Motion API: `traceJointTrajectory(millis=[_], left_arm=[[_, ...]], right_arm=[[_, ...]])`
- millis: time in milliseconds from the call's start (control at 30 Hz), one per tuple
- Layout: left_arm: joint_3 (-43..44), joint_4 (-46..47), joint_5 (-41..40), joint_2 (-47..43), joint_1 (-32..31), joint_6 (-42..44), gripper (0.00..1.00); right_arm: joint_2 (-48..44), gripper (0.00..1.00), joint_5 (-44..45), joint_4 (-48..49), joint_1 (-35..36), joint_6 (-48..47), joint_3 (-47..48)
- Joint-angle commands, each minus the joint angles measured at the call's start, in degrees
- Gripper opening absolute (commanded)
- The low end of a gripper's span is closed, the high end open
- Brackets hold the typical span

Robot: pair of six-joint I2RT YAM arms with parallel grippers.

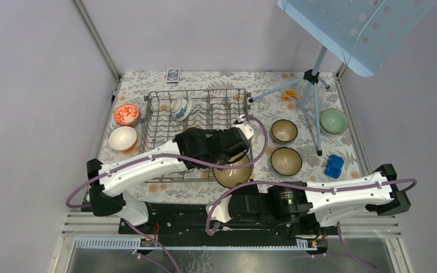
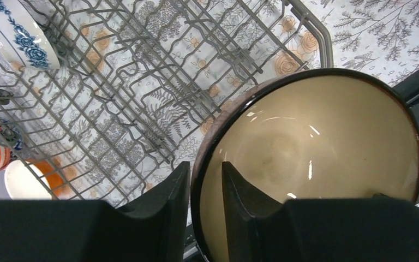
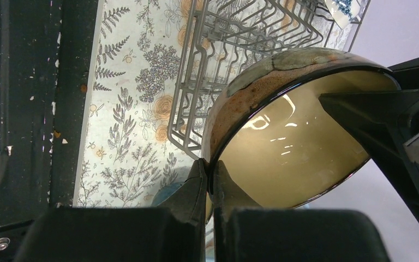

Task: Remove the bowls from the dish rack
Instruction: Place the bowl with the bowl.

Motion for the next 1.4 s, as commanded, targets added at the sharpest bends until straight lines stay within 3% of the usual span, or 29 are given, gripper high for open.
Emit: traceJointTrajectory(millis=[0, 167, 500, 567, 633, 767, 800, 933, 1167, 1233, 1367], left_arm=[[-0.29, 0.42, 0.90, -0.15, -0.79, -0.49, 0.28], [-0.65, 0.69, 1.64, -0.32, -0.89, -0.84, 0.02], [-3.49, 5.09, 3.41, -4.33, -0.85, -2.12, 0.00], [-4.09, 6.33, 3.87, -5.34, -0.80, -2.76, 0.00], [-4.65, 7.77, 4.45, -6.55, -0.52, -3.56, 0.00], [-5.59, 9.67, 4.43, -7.72, 1.26, -4.93, 0.00], [-5.89, 10.39, 4.65, -8.10, 2.09, -5.32, 0.00], [-9.03, 14.17, 7.29, -11.04, 7.56, -7.09, 0.00], [-17.66, 21.84, 10.64, -18.36, 17.08, -15.30, 0.00], [-19.24, 22.69, 10.34, -19.51, 17.81, -18.27, 0.00], [-22.72, 24.80, 9.78, -21.22, 17.99, -23.54, 0.00]], right_arm=[[-0.64, 0.00, 5.84, 3.85, 0.70, -2.98, 2.54], [0.01, 0.00, 5.70, 3.31, 0.66, -2.89, 3.28], [0.23, 0.01, 5.48, 3.47, 1.52, -1.13, 4.46], [0.20, 0.24, 5.69, 4.35, 1.68, 0.25, 5.20], [-0.63, 0.57, 4.58, 5.73, 1.80, 2.59, 6.52], [-1.75, 0.96, 3.14, 7.83, 2.37, 7.01, 8.72], [-1.58, 0.99, 3.59, 7.74, 2.81, 8.82, 9.83], [-2.48, 1.00, 9.88, 11.55, 3.81, 20.07, 13.75], [-9.28, 1.00, 22.80, 22.79, 2.04, 44.68, 7.99], [-8.53, 1.00, 22.48, 19.30, -2.93, 53.89, 9.63], [-5.77, 0.97, 8.64, 12.32, -19.05, 66.53, 12.19]])
